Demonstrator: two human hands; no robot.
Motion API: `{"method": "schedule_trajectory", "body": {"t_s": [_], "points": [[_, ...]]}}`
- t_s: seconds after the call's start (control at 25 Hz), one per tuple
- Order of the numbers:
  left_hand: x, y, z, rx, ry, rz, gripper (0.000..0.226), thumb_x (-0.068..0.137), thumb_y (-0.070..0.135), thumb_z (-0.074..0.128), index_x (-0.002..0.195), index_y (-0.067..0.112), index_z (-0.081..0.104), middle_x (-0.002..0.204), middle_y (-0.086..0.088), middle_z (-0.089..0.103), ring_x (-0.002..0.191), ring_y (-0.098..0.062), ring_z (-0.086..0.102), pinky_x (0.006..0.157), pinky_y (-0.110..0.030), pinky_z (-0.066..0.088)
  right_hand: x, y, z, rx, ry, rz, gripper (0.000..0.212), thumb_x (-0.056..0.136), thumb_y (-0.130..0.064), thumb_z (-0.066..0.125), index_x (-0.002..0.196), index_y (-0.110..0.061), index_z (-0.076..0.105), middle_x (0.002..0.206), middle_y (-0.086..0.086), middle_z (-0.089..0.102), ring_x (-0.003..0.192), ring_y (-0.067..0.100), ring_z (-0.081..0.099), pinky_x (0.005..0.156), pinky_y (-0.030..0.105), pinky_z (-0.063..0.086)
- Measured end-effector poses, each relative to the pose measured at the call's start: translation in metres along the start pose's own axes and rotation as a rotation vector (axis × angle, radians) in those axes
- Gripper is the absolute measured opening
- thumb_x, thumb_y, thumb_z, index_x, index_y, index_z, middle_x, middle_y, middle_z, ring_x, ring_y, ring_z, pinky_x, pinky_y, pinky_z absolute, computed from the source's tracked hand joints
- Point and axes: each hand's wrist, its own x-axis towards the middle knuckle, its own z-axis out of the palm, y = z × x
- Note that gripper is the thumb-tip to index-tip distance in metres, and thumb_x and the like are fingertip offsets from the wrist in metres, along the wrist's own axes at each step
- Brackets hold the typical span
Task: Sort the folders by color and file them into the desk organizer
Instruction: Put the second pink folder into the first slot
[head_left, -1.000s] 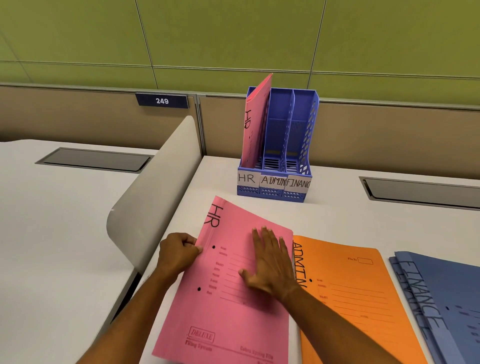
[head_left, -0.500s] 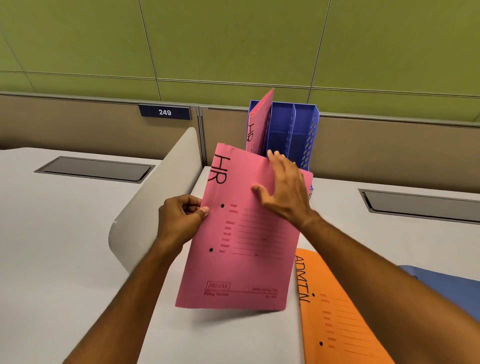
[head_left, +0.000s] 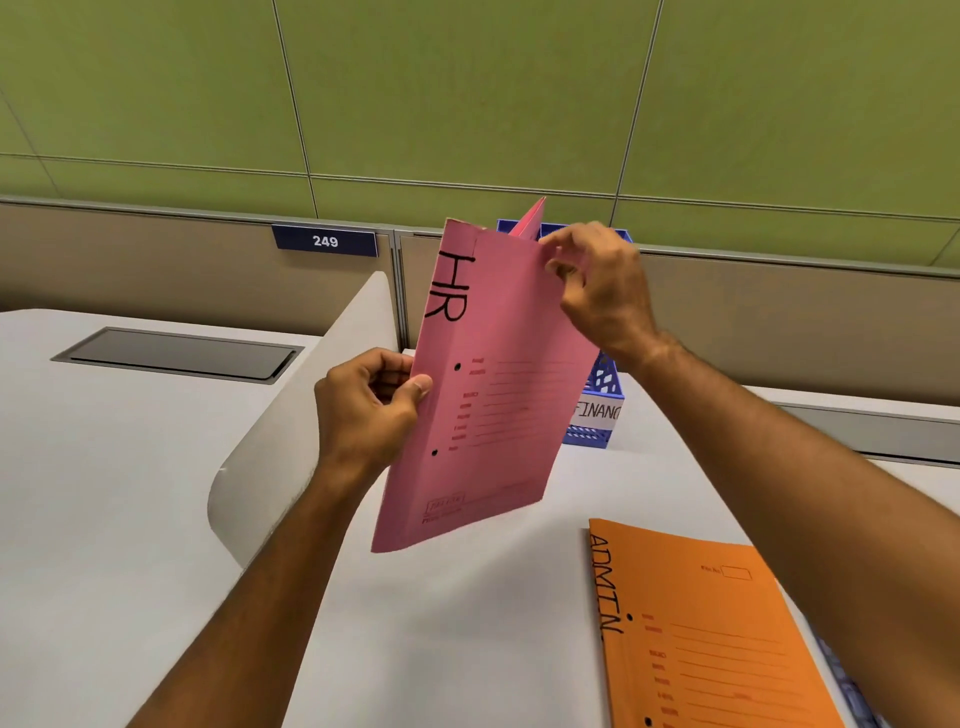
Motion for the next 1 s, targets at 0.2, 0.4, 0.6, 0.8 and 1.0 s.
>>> {"method": "schedule_trajectory", "body": {"t_s": [0.2, 0.4, 0.6, 0.8, 1.0], "points": [[0.011, 0.014, 0.006, 0.018, 0.08, 0.122, 0.015, 0.078, 0.026, 0.078, 0.089, 0.027, 0.067, 0.078, 0.024, 0.064, 0.07, 0.001, 0.066, 0.059, -0.009, 0.052, 0.037, -0.011, -0.009, 0.007, 0.096, -0.079, 0.024, 0.079, 0.003, 0.054, 0.09, -0.01, 0.071, 0.09, 0.007, 0.072, 0.086, 0.025, 0.066, 0.078, 0.043, 0.053], [0.019, 0.016, 0.015, 0.057, 0.084, 0.202, 0.02, 0.076, 0.023, 0.08, 0.092, 0.013, 0.072, 0.08, 0.012, 0.066, 0.065, 0.004, 0.063, 0.061, -0.002, 0.049, 0.061, -0.013, -0.01, -0.032, 0.123, -0.186, 0.023, 0.079, 0.005, 0.053, 0.087, -0.006, 0.072, 0.086, 0.008, 0.074, 0.079, 0.022, 0.068, 0.072, 0.04, 0.055], [0.032, 0.026, 0.021, 0.057, 0.079, 0.256, 0.023, 0.076, 0.022, 0.08, 0.092, 0.009, 0.072, 0.082, 0.01, 0.066, 0.065, 0.005, 0.061, 0.066, -0.003, 0.051, 0.083, -0.006, -0.009, -0.052, 0.123, -0.195, 0.027, 0.08, 0.003, 0.048, 0.086, -0.005, 0.073, 0.086, 0.01, 0.075, 0.079, 0.025, 0.069, 0.07, 0.044, 0.055], [0.048, 0.027, 0.024, 0.069, 0.11, 0.305, 0.023, 0.078, 0.027, 0.079, 0.094, 0.012, 0.071, 0.085, 0.011, 0.067, 0.068, 0.007, 0.062, 0.069, -0.005, 0.052, 0.109, -0.007, -0.006, -0.036, 0.181, -0.261, 0.022, 0.08, -0.001, 0.052, 0.085, -0.007, 0.073, 0.084, 0.007, 0.074, 0.076, 0.021, 0.067, 0.067, 0.04, 0.055], [0.063, 0.016, 0.052, 0.053, 0.112, 0.267, 0.025, 0.079, 0.027, 0.077, 0.094, 0.008, 0.07, 0.088, 0.002, 0.071, 0.066, -0.003, 0.063, 0.071, -0.021, 0.059, 0.124, 0.009, 0.008, -0.092, 0.112, -0.271, 0.022, 0.084, -0.001, 0.051, 0.09, -0.004, 0.072, 0.087, 0.009, 0.074, 0.08, 0.02, 0.067, 0.069, 0.03, 0.053]]}}
